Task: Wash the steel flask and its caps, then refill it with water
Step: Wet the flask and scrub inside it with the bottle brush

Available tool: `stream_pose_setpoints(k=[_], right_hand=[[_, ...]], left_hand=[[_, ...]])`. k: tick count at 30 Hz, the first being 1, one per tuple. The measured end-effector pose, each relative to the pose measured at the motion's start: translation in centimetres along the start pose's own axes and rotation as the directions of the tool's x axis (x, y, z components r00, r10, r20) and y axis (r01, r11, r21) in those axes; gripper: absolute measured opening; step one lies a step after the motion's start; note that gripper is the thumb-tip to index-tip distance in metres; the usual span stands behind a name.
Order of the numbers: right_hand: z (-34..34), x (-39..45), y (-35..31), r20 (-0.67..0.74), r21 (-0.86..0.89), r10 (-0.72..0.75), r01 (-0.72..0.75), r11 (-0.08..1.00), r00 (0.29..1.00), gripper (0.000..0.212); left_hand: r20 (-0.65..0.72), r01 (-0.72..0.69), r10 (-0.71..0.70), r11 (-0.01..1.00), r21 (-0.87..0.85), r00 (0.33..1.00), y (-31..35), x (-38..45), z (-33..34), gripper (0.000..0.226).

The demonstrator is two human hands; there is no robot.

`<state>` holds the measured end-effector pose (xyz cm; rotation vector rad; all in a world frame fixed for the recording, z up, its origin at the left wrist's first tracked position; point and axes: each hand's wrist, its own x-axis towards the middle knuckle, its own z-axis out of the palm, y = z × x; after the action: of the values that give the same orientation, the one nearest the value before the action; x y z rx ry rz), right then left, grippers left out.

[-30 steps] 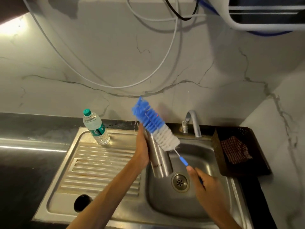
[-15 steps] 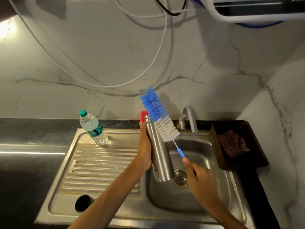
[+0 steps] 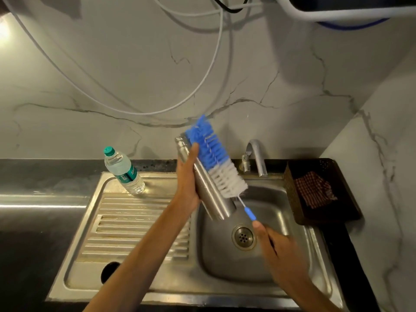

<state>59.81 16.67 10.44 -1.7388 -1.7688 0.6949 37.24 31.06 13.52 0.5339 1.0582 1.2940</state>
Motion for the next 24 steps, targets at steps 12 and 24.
stream_pose_setpoints(k=[12, 24], right_hand=[[0.4, 0.2, 2.9, 0.032, -0.045, 0.000, 0.002, 0.999, 0.999, 0.048], [0.6, -0.6, 3.7, 0.019, -0.144, -0.054, 0.057, 0.988, 0.998, 0.057]], left_hand=[[-0.066, -0.013, 0.011, 1.000, -0.019, 0.998, 2.1, 0.3, 0.3, 0.092], [0.004, -0.002, 0.003, 0.998, -0.061, 1.000, 0.0, -0.9, -0.6, 0.085]])
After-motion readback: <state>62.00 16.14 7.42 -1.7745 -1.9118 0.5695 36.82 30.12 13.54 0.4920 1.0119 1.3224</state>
